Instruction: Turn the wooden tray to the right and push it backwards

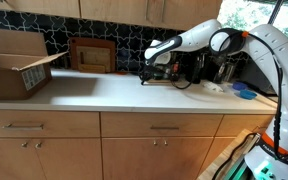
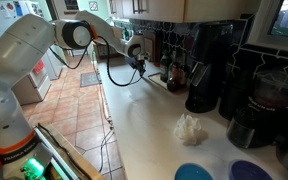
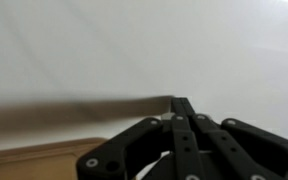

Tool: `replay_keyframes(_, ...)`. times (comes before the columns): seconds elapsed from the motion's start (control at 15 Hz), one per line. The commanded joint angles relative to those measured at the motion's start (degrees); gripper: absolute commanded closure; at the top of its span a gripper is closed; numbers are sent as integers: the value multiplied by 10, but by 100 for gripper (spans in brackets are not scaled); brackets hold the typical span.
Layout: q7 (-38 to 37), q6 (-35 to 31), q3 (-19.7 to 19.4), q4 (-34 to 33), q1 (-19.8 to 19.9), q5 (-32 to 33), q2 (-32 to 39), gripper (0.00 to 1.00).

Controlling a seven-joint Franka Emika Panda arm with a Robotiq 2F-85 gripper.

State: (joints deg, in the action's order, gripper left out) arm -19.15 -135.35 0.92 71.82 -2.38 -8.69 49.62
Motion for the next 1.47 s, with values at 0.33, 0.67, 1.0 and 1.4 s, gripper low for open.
replay_keyframes(0.33, 9, -173, -38, -26, -21, 29, 60, 99)
replay_keyframes(0.67, -27, -155, -103, -25, -49, 69, 59, 99)
replay_keyframes(1.0, -53, -143, -135, -25, -67, 89, 63, 99)
replay_keyframes(1.4, -106, -142, -167, -22, -79, 93, 63, 99)
